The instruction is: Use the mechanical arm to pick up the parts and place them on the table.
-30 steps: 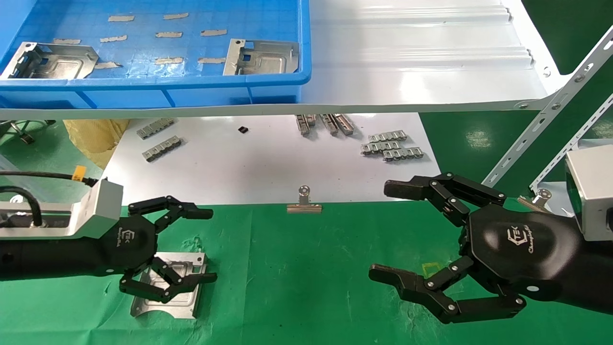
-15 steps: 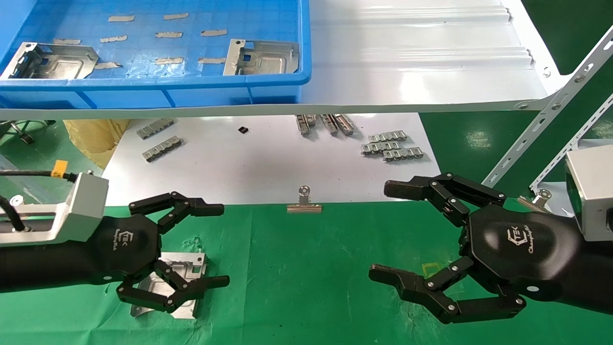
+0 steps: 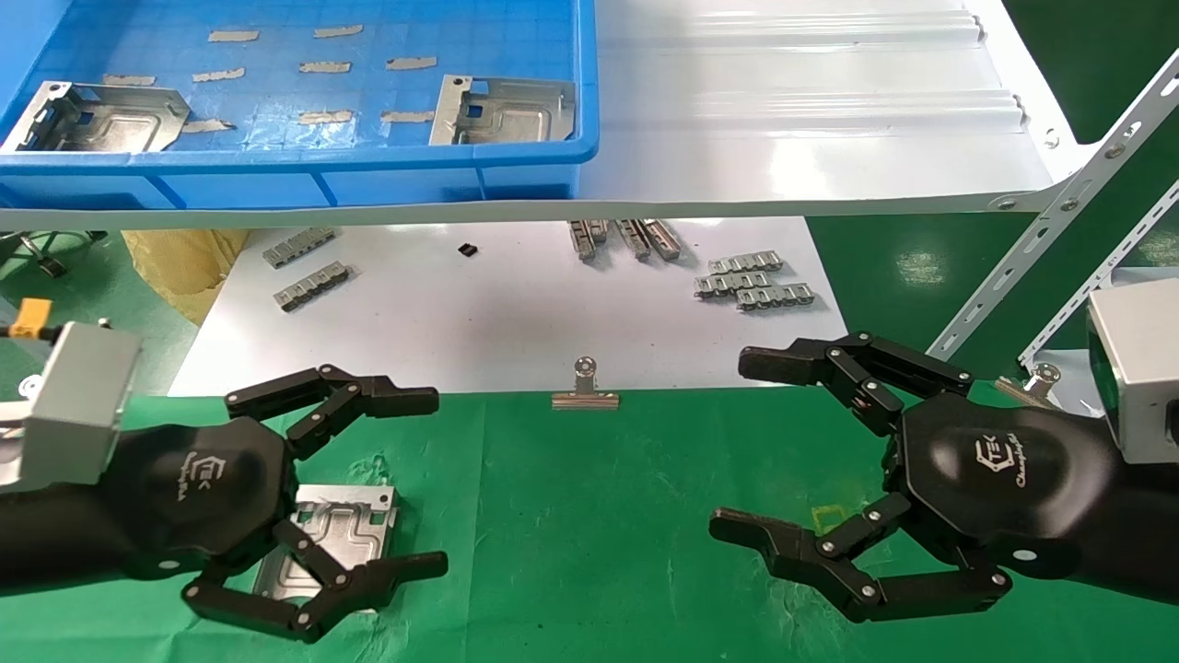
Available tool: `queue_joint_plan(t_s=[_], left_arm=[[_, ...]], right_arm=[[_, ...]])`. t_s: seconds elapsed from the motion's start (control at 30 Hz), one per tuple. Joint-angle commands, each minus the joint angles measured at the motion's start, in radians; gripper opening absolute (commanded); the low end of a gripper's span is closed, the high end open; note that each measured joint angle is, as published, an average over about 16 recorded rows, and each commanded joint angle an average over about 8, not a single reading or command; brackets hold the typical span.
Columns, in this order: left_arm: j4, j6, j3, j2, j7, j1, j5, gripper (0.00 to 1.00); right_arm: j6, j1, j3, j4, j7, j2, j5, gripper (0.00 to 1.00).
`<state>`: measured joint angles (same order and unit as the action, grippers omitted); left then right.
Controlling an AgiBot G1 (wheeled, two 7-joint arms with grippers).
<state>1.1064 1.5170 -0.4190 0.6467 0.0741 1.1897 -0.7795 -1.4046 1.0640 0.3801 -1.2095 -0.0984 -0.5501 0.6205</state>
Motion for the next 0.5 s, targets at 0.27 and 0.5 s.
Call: queue_joint_plan(t_s=[0.27,0.5], left_arm=[[0.139,-0.017,0.109,-0.028,0.089,-0.090,0.038,1.00],[0.203,-0.024,0.159,-0.040,0.124,-0.131,0.056,1.00]], right_arm=[[0.000,0.000,0.000,0.000,0.000,0.000,0.000,1.00],[0.000,0.000,0.000,0.000,0.000,0.000,0.000,1.00]])
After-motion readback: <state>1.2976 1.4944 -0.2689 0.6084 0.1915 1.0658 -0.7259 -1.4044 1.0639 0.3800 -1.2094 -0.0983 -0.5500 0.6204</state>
